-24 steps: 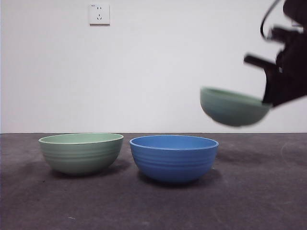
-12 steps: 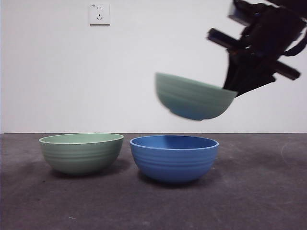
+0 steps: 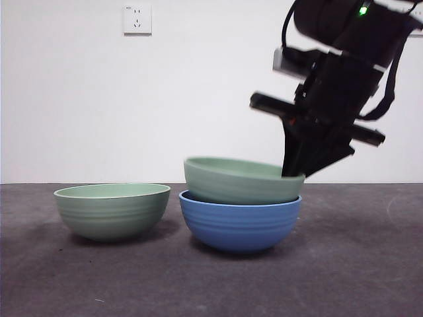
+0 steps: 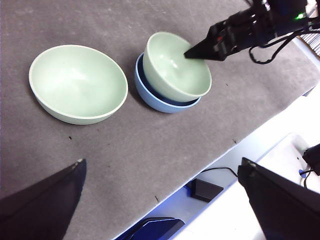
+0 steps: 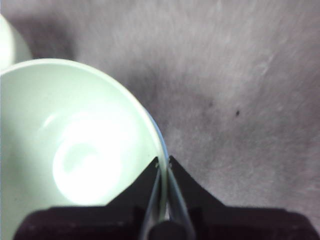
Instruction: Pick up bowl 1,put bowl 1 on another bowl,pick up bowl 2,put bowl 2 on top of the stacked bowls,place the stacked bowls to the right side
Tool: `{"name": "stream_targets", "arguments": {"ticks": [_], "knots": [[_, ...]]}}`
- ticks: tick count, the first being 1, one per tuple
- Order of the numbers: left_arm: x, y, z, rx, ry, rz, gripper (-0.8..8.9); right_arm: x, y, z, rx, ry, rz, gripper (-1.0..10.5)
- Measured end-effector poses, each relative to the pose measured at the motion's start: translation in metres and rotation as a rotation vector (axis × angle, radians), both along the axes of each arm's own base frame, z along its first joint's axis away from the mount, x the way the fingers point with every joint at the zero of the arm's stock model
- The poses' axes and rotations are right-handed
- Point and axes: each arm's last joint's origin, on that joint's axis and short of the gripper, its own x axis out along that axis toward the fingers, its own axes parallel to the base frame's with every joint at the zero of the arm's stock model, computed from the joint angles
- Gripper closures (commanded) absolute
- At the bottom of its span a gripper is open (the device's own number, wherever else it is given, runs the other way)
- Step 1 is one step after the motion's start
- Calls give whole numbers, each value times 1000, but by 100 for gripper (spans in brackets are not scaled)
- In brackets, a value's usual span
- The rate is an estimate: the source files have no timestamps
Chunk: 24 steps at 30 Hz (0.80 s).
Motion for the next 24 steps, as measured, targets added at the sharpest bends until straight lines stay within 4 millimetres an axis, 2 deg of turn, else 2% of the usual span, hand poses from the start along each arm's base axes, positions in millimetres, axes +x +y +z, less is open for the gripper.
{"name": "stream_targets", "arguments": {"ticks": [6,11,16,19,24], "knots": [[1,0,0,0,3,0,212,2,3,-7,-13,11,3,929],[6,0,-2,7,32,7,212,1,5,-8,-6,17,17,722],[19,1,-4,24,55,24,212,0,6,-6,32,34,48,719],[30,1,-4,22,44,27,212,-4,4,4,50,4,50,719],[54,1,-7,19,59,53,212,-21,-6,39,92,-72,51,720]]}}
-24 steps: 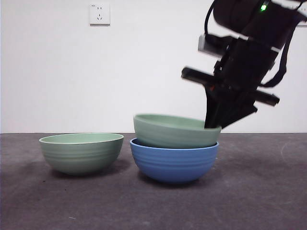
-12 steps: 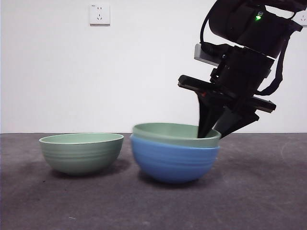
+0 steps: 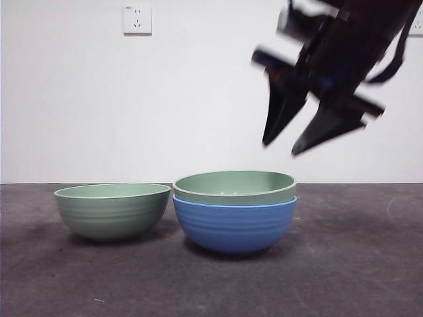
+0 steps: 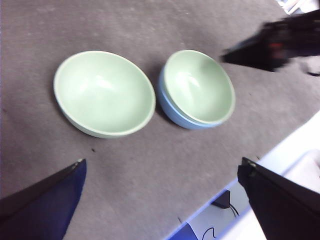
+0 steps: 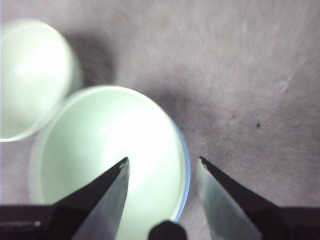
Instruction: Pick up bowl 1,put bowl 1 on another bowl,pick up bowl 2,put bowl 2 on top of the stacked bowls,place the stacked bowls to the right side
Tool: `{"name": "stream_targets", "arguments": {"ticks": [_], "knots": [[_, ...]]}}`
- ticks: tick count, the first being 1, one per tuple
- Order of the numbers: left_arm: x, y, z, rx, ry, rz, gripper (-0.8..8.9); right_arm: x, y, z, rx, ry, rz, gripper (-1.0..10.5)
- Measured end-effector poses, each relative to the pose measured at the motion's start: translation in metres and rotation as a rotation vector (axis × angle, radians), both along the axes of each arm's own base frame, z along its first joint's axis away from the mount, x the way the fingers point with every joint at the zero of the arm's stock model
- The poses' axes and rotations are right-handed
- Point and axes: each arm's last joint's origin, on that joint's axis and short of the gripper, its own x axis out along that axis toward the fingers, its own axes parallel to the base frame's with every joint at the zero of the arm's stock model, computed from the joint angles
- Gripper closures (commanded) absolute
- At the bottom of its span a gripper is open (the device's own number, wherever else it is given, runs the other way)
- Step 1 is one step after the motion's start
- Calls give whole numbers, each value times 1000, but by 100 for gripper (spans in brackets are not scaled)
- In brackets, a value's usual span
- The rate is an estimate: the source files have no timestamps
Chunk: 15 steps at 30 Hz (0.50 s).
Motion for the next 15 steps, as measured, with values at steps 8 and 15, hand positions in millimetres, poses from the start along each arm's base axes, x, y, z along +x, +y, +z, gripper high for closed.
{"name": "stream_targets", "arguments": {"ticks": [8,15], "knots": [[57,-9,-18,54,44,103,212,-50,-30,55,52,-93,-3,721],[110,-32,-54,170,129,173,216,-91,-56,82,52,-183,-52,721]]}}
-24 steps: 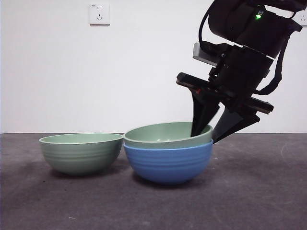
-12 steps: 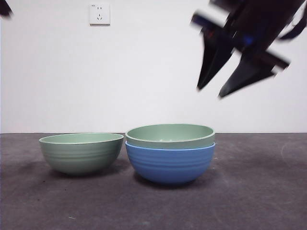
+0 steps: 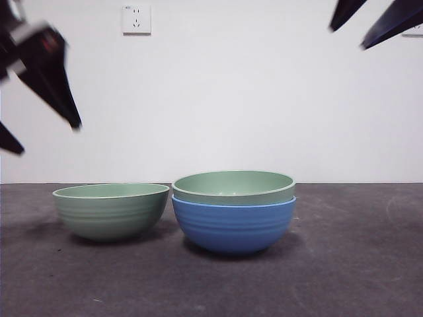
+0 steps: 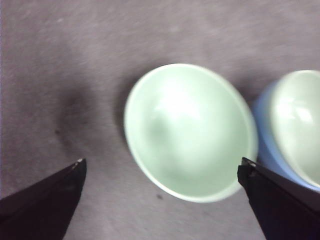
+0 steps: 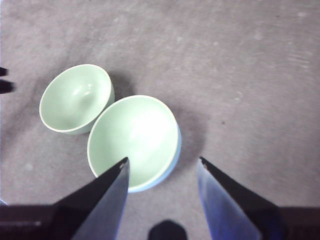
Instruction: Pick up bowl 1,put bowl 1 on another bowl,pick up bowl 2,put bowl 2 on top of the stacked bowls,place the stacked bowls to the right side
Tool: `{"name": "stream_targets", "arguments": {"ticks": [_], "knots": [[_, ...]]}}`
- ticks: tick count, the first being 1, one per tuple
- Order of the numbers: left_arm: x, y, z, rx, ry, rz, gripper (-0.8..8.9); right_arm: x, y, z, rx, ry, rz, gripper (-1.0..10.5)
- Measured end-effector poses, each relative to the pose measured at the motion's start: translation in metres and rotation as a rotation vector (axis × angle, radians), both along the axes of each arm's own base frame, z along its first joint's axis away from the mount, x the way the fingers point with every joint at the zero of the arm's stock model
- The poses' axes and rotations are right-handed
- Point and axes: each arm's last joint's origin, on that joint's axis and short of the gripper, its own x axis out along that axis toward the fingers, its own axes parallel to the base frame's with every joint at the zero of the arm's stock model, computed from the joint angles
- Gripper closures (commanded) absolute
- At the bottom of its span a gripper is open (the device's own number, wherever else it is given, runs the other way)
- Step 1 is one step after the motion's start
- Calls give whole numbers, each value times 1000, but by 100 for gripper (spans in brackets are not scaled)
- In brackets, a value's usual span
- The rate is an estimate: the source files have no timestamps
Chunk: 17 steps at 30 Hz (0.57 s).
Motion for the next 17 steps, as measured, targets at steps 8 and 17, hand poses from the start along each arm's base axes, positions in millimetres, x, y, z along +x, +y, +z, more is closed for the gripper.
{"name": "stream_targets", "arguments": {"ticks": [8,17], "knots": [[49,-19,-32,119,122,30,221,-26,-16,8,-1,-10,-8,722],[63,-30,-54,178,178,25,651,-30,-18,9,-3,-11,-11,725]]}}
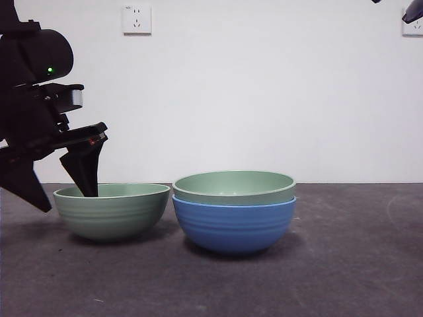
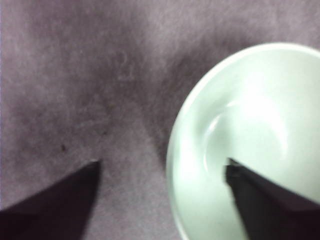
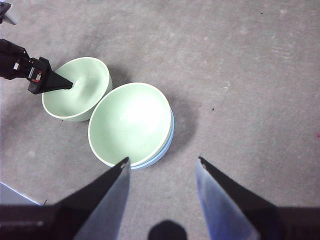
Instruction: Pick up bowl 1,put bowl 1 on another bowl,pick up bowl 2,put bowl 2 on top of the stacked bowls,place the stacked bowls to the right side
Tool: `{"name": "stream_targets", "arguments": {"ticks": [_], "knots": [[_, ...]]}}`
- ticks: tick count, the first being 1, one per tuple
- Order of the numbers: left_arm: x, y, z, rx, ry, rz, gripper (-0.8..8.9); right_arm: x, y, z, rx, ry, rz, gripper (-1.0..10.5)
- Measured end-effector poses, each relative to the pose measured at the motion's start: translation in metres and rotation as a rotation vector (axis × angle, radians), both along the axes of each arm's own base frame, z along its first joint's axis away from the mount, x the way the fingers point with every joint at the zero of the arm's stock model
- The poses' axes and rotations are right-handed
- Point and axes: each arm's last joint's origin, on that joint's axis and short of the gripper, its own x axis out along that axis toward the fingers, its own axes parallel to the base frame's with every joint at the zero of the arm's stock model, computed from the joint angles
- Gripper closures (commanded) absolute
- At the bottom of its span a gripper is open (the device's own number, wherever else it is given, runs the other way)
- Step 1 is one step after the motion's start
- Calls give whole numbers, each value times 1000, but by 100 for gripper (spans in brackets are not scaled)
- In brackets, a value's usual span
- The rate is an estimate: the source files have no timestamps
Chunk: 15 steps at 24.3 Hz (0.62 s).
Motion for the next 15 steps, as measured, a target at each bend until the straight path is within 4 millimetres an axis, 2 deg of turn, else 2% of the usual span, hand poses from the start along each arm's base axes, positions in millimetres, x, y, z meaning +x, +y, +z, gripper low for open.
{"name": "stream_targets", "arguments": {"ticks": [1,4,6,12,15], "knots": [[0,-1,0,-2,1,1,691,0,0,0,-7,-4,-11,725],[0,-1,0,-8,-3,6,701,0,-2,-1,-32,-4,-38,725],[0,-1,0,-12,0,16,830,0,-2,-2,-38,6,-38,725],[0,-1,2,-18,0,24,822,-1,-2,-3,-46,19,-38,725],[-6,0,16,-29,-42,21,822,-1,-2,-3,-47,20,-38,725]]}}
